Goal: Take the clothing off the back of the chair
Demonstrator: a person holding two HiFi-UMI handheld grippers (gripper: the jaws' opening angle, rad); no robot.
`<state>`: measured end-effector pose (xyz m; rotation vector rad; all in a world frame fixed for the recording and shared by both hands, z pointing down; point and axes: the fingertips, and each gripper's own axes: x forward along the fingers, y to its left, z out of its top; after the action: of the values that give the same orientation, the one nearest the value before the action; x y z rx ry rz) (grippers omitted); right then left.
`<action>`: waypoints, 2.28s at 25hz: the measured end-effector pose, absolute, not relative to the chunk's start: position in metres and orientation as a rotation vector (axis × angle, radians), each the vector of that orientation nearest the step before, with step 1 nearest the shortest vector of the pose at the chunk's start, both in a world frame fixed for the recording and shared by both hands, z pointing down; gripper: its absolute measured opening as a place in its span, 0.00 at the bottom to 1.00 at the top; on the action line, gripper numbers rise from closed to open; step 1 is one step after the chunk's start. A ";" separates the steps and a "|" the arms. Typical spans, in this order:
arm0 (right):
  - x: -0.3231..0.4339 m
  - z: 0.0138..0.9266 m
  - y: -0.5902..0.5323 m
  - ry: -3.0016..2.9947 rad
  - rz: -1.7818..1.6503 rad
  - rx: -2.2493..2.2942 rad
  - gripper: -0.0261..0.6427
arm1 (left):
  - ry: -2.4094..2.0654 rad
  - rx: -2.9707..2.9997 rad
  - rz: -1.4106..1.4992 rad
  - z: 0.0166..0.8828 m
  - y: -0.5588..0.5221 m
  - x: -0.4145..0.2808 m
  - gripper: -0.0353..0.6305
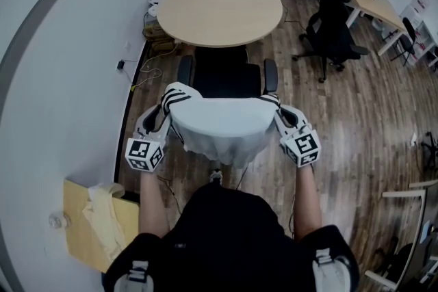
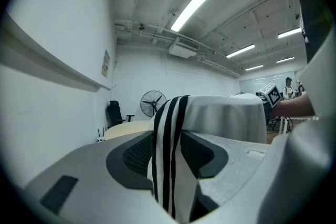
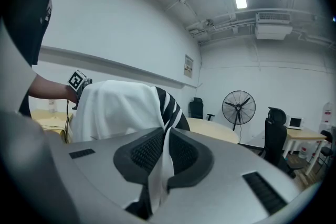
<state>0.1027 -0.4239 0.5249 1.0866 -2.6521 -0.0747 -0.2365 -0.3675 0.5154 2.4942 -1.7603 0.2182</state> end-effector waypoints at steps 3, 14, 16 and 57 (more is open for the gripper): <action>0.100 0.530 -0.420 -2.653 -0.052 1.090 0.06 | -1.756 2.494 0.239 0.517 -0.372 -0.240 0.30; 0.098 0.523 -0.426 -2.666 -0.095 1.152 0.06 | -1.604 2.612 0.211 0.513 -0.389 -0.228 0.28; 0.099 0.523 -0.426 -2.659 -0.093 1.177 0.06 | -1.564 2.642 0.178 0.511 -0.389 -0.226 0.26; 0.118 0.525 -0.383 -2.635 -0.076 1.403 0.05 | -1.439 2.791 -0.050 0.492 -0.341 -0.222 0.07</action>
<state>0.1179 -0.3833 0.5250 1.4026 -2.6354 -0.0763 -0.2217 -0.3409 0.4924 2.7906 -1.4389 -0.0504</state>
